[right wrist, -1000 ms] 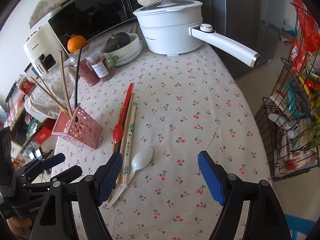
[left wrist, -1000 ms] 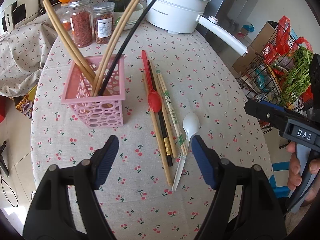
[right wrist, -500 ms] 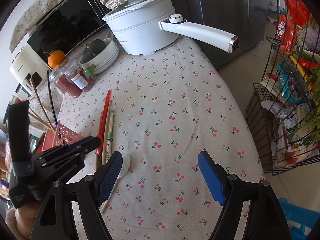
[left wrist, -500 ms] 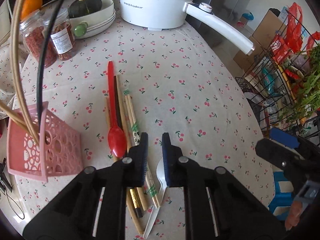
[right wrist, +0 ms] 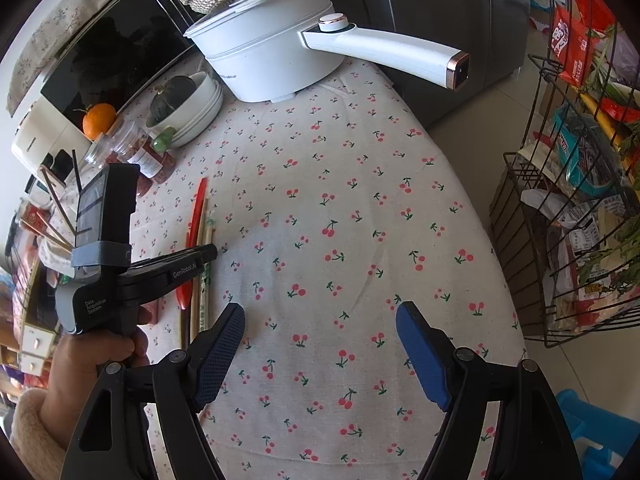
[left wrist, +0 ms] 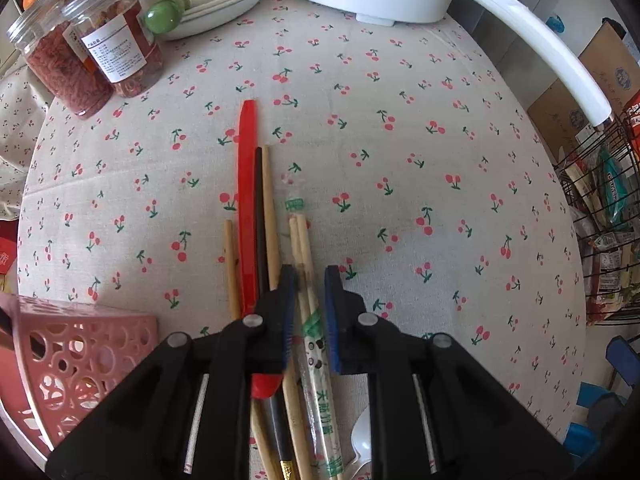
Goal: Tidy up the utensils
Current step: 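Close the left gripper on the paper-wrapped chopsticks and lift them, then hold the wrapped chopsticks up with the left gripper while the right gripper grasps a wooden chopstick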
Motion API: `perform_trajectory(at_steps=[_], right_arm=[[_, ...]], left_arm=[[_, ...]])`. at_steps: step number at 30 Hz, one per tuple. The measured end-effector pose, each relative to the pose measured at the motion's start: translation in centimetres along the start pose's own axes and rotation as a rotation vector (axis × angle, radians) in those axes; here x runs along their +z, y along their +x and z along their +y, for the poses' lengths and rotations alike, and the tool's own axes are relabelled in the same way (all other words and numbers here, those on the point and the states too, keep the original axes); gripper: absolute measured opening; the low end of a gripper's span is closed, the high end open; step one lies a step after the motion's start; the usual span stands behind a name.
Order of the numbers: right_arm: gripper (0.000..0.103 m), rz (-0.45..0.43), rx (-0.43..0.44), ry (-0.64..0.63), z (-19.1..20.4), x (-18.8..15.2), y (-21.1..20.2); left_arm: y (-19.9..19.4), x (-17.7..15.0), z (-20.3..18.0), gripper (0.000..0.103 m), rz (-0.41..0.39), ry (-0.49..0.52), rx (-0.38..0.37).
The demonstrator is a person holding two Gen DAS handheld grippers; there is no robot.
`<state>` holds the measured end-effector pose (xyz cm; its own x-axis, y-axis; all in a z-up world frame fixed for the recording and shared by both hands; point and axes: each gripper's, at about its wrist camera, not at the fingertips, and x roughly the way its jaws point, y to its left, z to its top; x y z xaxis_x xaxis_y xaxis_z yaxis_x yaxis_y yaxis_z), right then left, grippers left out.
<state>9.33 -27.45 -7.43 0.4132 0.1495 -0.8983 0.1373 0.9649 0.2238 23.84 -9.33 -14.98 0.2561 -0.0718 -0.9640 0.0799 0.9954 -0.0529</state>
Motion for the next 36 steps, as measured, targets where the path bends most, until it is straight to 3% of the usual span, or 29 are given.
perform_trajectory(at_steps=[4, 6, 12, 18, 27, 33, 36], right_arm=[[0.079, -0.011, 0.001, 0.004, -0.1, 0.0, -0.3], [0.079, -0.013, 0.003, 0.006, -0.2, 0.0, -0.4], [0.079, -0.020, -0.005, 0.010, -0.2, 0.0, -0.7], [0.079, -0.022, -0.007, 0.008, 0.2, -0.2, -0.7], [0.079, -0.019, -0.022, -0.003, 0.9, -0.3, -0.4], [0.079, 0.000, -0.008, 0.025, 2.1, 0.2, 1.2], [0.079, 0.030, 0.006, 0.030, 3.4, 0.4, 2.9]], left_arm=[[0.1, 0.1, -0.4, 0.021, -0.022, 0.024, 0.023], [0.2, -0.1, -0.4, 0.007, -0.028, 0.016, 0.010], [-2.7, -1.2, -1.7, 0.006, -0.119, 0.060, -0.034], [-7.1, -3.5, -1.6, 0.006, -0.221, 0.115, -0.125], [-13.8, -8.0, 1.2, 0.006, -0.362, 0.181, -0.230], [-16.0, -10.4, 4.8, 0.006, -0.454, 0.156, -0.267], [-16.4, -10.5, 6.3, 0.006, -0.457, 0.120, -0.285]])
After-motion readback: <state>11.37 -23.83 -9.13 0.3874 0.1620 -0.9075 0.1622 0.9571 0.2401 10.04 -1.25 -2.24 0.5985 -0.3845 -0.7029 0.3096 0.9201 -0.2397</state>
